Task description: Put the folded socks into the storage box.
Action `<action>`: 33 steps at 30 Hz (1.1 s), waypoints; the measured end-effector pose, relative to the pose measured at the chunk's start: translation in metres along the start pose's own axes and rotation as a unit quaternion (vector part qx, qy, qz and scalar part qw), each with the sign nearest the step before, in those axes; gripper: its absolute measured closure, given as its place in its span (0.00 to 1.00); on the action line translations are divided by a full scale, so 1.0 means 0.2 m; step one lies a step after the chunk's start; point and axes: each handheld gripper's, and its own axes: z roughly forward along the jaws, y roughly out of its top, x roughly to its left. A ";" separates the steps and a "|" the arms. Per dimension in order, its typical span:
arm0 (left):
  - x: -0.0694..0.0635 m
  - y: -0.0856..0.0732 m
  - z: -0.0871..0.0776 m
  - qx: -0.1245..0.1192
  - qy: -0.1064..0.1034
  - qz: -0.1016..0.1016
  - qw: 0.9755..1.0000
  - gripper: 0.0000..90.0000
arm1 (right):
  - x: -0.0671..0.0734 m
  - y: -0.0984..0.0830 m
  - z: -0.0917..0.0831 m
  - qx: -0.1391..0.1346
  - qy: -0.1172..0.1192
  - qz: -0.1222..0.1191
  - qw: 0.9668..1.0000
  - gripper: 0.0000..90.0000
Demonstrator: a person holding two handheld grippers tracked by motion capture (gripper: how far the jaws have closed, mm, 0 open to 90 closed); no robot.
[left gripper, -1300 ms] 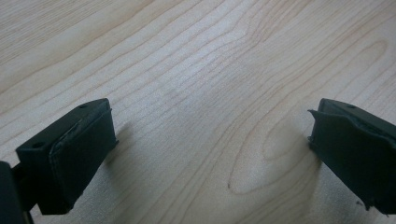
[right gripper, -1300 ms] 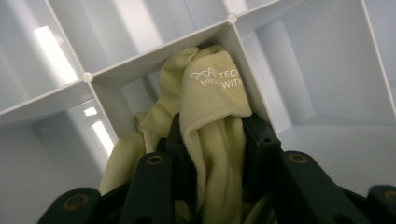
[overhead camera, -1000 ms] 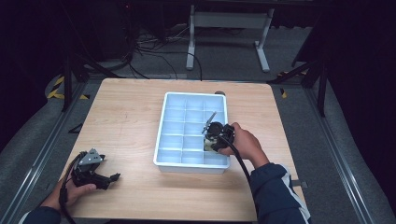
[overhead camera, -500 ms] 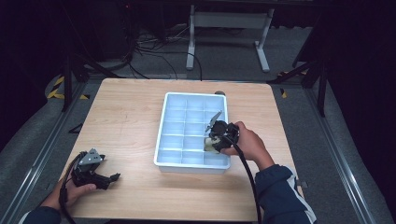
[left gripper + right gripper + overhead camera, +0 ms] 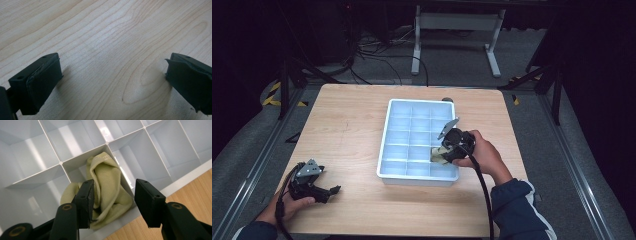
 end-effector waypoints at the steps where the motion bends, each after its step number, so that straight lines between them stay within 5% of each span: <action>1: 0.00 0.00 0.00 -0.001 0.001 0.000 1.000 0.01 | 0.00 -0.01 -0.01 -0.004 -0.002 0.004 1.000 0.55; 33: 0.00 0.00 0.00 0.001 -0.001 0.001 1.000 0.00 | 0.00 -0.15 -0.14 -0.064 -0.023 0.046 0.997 0.43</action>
